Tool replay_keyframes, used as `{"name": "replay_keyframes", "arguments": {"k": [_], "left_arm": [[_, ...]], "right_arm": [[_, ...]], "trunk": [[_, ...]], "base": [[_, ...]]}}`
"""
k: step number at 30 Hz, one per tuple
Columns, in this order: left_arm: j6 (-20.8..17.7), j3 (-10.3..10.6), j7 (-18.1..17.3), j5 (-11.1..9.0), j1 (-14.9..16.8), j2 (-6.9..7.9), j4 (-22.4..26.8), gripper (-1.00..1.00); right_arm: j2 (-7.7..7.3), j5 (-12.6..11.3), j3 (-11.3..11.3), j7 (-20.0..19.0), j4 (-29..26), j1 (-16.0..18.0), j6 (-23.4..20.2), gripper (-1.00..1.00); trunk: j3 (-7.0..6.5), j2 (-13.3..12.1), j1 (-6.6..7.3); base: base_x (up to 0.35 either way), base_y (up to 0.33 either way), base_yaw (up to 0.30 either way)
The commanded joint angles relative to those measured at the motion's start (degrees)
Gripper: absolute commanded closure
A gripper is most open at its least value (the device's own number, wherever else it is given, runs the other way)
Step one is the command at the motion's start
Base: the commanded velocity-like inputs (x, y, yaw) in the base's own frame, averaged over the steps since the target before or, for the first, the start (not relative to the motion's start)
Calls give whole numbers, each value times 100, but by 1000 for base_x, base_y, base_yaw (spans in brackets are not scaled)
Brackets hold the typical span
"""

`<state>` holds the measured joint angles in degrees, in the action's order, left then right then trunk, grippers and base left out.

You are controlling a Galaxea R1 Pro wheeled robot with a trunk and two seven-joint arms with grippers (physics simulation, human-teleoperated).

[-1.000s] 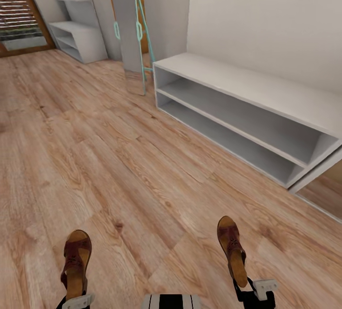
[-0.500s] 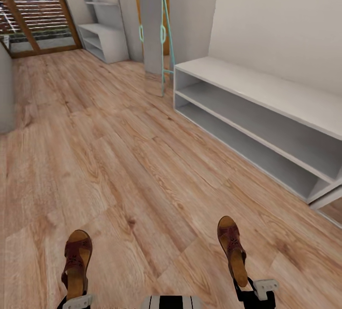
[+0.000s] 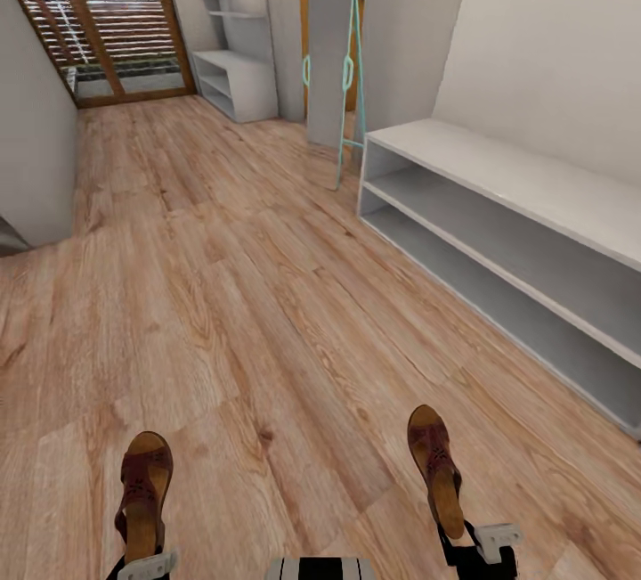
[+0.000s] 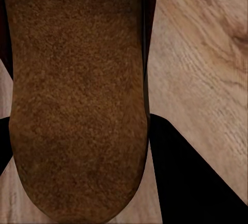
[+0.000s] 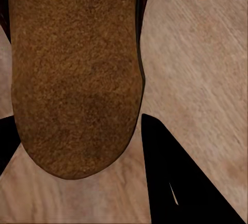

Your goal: Pick up the two gym shoes and the two sandals from the corridor floor and place them onto the hallstand (shoe rack) in the corridor, making sure they are on the rack and not on the floor. Arrange them so the two gym shoes are next to each other and the two sandals are next to each other.

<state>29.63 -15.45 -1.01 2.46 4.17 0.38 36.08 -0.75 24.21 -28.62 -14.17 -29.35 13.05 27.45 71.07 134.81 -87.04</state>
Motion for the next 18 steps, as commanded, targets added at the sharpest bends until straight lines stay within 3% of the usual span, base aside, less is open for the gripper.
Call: {"name": "replay_keyframes", "arguments": {"k": [1,18], "left_arm": [[16,-19,0,45,4,-3,-4,100],[10,-24,1,44,4,-3,-4,100]], "right_arm": [[4,5,-48,-59,0,4,15,100],[4,5,-48,-59,0,4,15,100]], "trunk": [[-3,1,-2],[-104,1,-2]], "base": [[333,13,219],[336,81,219]]}}
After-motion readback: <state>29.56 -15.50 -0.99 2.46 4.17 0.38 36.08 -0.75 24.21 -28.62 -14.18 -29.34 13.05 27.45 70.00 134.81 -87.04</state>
